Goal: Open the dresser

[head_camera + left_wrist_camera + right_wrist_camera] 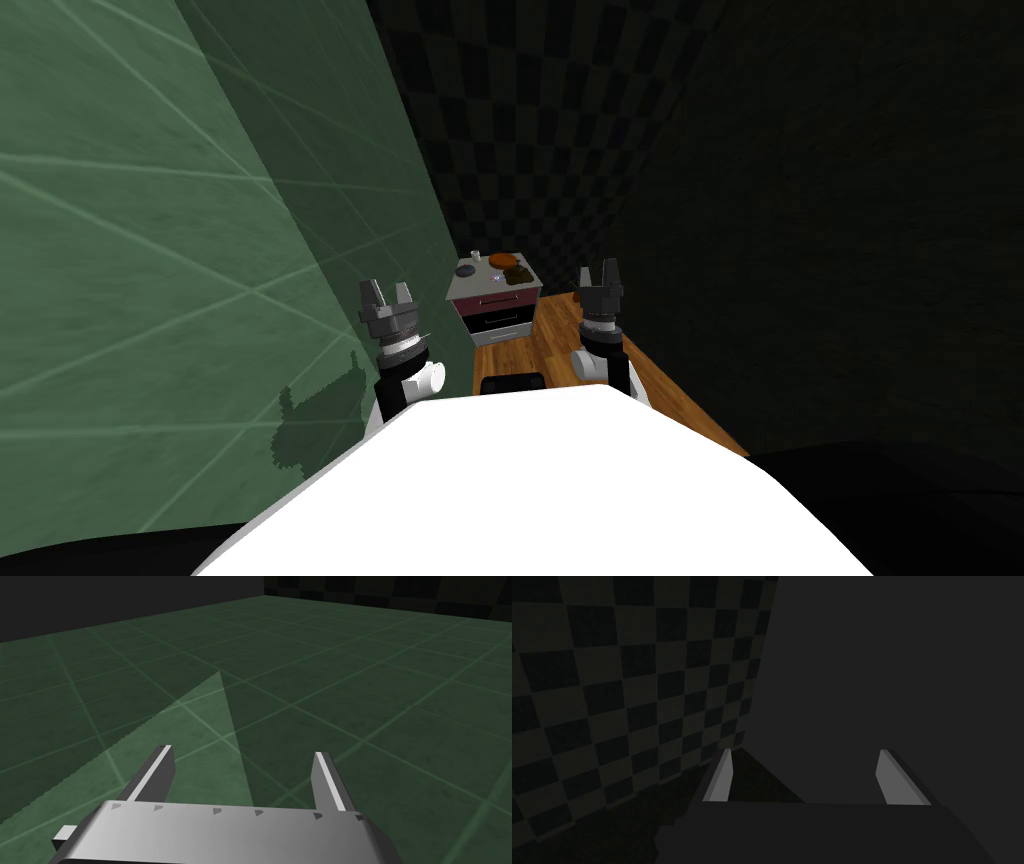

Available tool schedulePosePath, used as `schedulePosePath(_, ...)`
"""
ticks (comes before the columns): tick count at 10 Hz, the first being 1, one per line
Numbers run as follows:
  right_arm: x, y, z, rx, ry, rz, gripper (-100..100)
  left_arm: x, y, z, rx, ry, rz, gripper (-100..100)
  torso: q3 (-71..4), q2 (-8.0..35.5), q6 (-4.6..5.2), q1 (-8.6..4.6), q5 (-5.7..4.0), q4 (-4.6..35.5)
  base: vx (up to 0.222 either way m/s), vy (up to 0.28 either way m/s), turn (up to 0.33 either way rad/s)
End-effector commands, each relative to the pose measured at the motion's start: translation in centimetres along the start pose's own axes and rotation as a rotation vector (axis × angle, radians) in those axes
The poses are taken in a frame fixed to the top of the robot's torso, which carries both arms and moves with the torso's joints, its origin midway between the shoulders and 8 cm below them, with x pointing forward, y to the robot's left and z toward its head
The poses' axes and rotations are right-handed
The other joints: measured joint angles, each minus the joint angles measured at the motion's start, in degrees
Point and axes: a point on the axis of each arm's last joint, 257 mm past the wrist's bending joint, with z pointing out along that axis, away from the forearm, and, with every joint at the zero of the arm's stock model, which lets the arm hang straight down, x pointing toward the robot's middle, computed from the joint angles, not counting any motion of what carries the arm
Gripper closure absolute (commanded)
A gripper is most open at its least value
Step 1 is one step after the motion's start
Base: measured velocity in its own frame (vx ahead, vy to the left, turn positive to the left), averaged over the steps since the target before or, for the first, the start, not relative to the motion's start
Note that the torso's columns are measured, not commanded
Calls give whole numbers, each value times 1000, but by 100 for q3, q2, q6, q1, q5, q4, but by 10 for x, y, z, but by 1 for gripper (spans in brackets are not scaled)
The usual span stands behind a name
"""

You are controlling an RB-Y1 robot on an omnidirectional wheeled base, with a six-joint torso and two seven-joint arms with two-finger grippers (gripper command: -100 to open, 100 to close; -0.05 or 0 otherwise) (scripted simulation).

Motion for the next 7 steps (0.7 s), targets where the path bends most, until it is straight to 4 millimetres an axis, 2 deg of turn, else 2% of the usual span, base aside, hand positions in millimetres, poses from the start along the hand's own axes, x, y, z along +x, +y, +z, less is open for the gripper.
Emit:
schedulePosePath(1, 0, 0, 0, 0, 0, 0, 0, 0, 0, 0, 0, 0, 0, 0, -467, 232, 0, 0, 0, 235, 0, 0, 0)
schedulePosePath(7, 0, 0, 0, 0, 0, 0, 0, 0, 0, 0, 0, 0, 0, 0, -5381, 2692, 0, 0, 0, 2691, 0, 0, 0)
